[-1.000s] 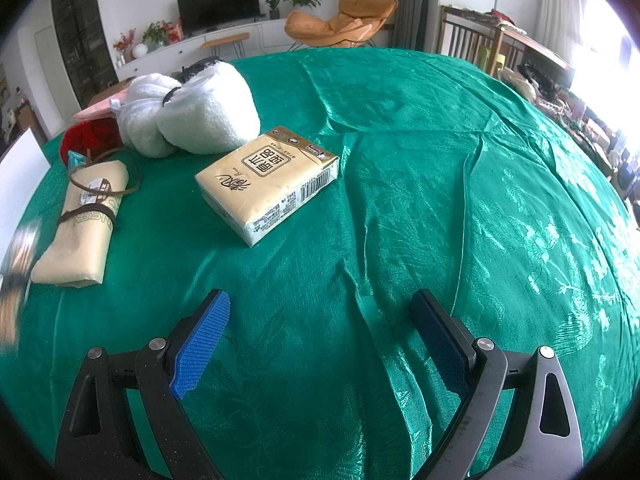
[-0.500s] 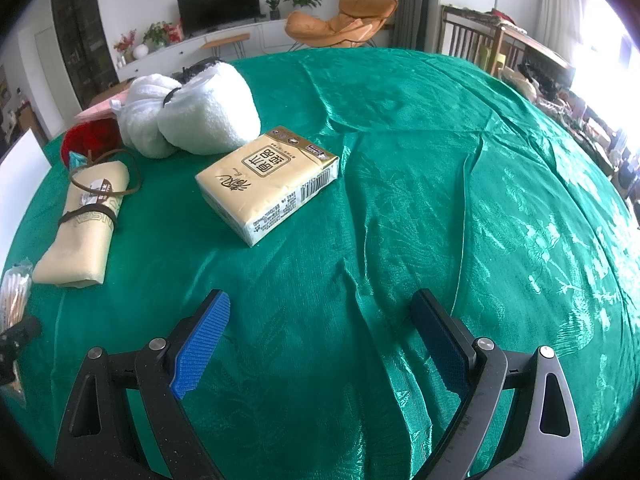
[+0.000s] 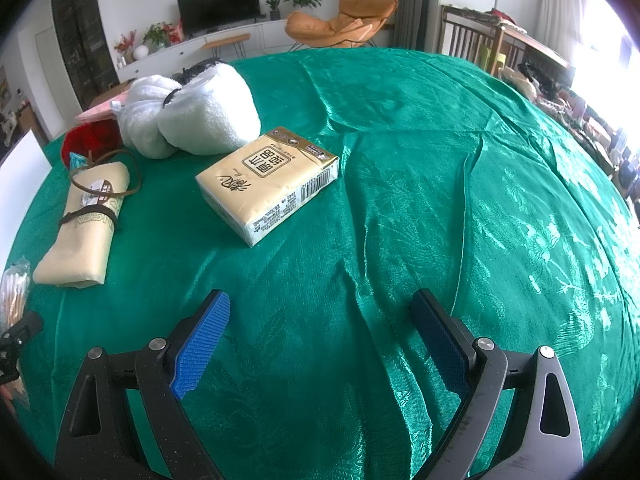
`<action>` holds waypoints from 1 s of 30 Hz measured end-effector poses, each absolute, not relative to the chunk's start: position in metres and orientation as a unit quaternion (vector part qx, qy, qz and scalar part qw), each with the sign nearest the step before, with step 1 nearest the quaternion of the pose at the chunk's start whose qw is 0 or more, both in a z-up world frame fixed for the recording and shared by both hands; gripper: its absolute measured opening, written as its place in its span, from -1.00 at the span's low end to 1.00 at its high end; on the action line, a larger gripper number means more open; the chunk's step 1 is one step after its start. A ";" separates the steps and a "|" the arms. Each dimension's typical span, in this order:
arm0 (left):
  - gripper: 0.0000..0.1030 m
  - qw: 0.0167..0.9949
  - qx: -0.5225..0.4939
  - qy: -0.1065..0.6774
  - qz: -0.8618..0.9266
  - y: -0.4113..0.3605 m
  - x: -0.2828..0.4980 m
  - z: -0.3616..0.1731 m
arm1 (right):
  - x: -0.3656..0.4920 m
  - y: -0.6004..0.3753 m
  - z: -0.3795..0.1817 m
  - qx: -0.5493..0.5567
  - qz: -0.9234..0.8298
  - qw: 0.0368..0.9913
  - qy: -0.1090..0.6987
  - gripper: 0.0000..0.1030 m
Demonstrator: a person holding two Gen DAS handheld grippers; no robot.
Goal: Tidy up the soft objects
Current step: 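Grasp the cotton swab bag with the left tool and lift it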
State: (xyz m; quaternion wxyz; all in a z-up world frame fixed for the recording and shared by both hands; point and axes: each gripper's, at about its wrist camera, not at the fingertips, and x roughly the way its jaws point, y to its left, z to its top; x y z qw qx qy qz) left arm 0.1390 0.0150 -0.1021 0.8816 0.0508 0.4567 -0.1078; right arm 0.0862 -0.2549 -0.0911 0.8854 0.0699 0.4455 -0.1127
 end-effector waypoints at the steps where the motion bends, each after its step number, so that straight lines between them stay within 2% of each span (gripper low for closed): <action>1: 1.00 0.882 0.051 0.457 -0.108 0.015 0.139 -0.102 | 0.086 -0.255 -0.091 0.070 -0.112 0.886 0.445 0.82; 30: 1.00 0.882 0.050 0.456 -0.108 0.016 0.139 -0.103 | 0.086 -0.258 -0.090 0.076 -0.107 0.887 0.442 0.82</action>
